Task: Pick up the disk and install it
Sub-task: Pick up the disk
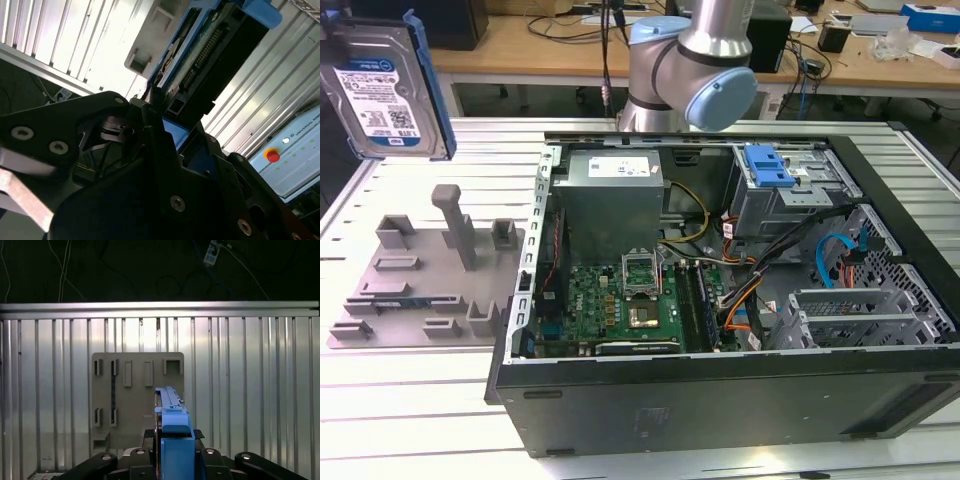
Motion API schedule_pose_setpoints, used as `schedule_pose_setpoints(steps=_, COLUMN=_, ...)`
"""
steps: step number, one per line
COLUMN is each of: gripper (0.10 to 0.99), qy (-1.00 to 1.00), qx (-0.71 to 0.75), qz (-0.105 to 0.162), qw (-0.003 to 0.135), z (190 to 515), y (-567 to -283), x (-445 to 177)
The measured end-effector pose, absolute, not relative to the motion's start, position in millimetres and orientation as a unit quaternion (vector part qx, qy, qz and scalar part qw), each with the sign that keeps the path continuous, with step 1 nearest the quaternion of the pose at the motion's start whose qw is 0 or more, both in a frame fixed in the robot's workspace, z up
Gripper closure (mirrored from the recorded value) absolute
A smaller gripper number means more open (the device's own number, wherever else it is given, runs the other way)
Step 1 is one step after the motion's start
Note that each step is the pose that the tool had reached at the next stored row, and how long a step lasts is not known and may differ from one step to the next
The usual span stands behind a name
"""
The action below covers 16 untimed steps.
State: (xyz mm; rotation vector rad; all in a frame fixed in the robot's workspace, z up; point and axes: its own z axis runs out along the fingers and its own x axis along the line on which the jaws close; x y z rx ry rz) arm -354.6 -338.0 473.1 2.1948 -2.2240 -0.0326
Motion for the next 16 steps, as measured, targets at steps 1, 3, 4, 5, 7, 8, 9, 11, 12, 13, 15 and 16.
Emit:
schedule_pose_setpoints(steps=1, gripper=0.718, qy=-0.712, qx=0.702, qz=-0.011, qw=0.009, z=473, y=-340, x=-349)
schedule_pose_setpoints(steps=3, gripper=0.718, qy=-0.712, qx=0.702, qz=-0.012, qw=0.01, z=474, y=-344, x=-338)
schedule_pose_setpoints(steps=4, gripper=0.718, qy=-0.712, qx=0.702, qz=-0.012, qw=0.01, z=474, y=-346, x=-331)
schedule_pose_setpoints(steps=5, gripper=0.718, qy=-0.712, qx=0.702, qz=-0.012, qw=0.01, z=475, y=-348, x=-326)
schedule_pose_setpoints(steps=7, gripper=0.718, qy=-0.712, qx=0.702, qz=-0.012, qw=0.01, z=475, y=-352, x=-317)
schedule_pose_setpoints(steps=8, gripper=0.718, qy=-0.712, qx=0.702, qz=-0.013, qw=0.011, z=475, y=-353, x=-314)
schedule_pose_setpoints(steps=9, gripper=0.718, qy=-0.712, qx=0.702, qz=-0.013, qw=0.011, z=476, y=-356, x=-305)
schedule_pose_setpoints(steps=11, gripper=0.718, qy=-0.712, qx=0.702, qz=-0.013, qw=0.011, z=476, y=-358, x=-297)
schedule_pose_setpoints(steps=12, gripper=0.718, qy=-0.712, qx=0.702, qz=-0.013, qw=0.011, z=476, y=-360, x=-291)
schedule_pose_setpoints(steps=13, gripper=0.718, qy=-0.712, qx=0.702, qz=-0.013, qw=0.011, z=477, y=-362, x=-285)
schedule_pose_setpoints(steps=15, gripper=0.718, qy=-0.712, qx=0.702, qz=-0.013, qw=0.011, z=477, y=-365, x=-277)
schedule_pose_setpoints(steps=16, gripper=0.718, qy=-0.712, qx=0.702, qz=-0.013, qw=0.011, z=477, y=-366, x=-272)
